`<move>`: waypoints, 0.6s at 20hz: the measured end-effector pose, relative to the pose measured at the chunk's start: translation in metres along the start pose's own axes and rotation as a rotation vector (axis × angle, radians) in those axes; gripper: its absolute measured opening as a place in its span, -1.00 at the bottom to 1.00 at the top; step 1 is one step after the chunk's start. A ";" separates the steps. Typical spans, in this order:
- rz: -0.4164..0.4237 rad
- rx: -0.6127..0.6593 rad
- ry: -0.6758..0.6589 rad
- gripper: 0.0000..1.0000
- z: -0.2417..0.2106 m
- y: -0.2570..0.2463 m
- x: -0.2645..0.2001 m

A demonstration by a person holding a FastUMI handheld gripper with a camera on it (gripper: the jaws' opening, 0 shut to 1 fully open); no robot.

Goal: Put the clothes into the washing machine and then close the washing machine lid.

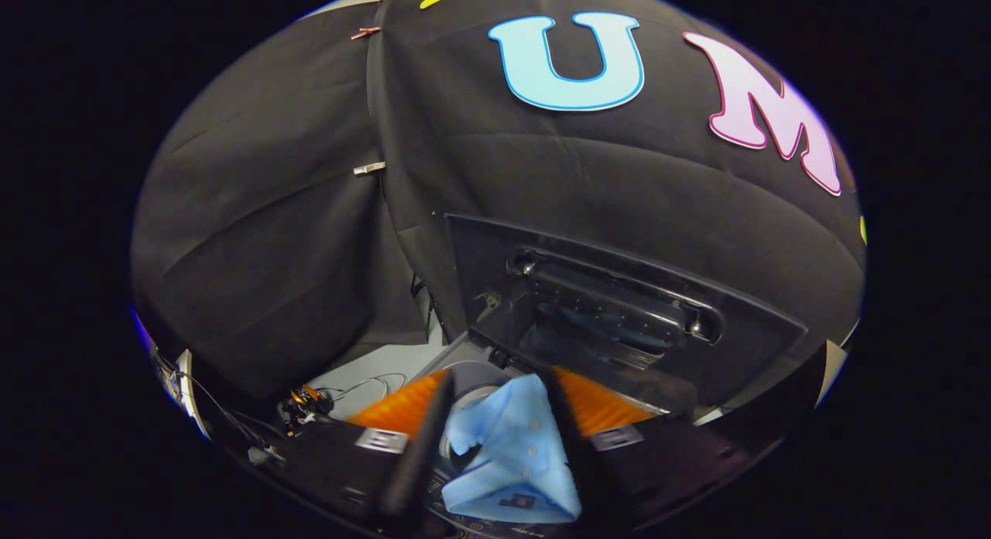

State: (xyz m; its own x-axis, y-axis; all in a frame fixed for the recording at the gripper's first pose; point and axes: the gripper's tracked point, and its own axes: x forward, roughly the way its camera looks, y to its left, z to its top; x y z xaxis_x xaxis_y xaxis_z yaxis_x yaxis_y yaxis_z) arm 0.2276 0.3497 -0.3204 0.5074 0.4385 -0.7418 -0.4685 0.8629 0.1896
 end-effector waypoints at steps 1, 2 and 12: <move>-0.003 -0.008 0.002 0.62 -0.002 -0.001 -0.004; -0.003 -0.009 0.005 0.94 -0.003 -0.001 -0.002; 0.013 0.024 -0.214 0.96 0.054 -0.005 -0.024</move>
State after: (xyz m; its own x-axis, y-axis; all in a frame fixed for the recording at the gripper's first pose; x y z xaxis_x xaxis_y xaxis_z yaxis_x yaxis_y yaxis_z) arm 0.2569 0.3485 -0.2693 0.6442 0.4910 -0.5864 -0.4600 0.8613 0.2158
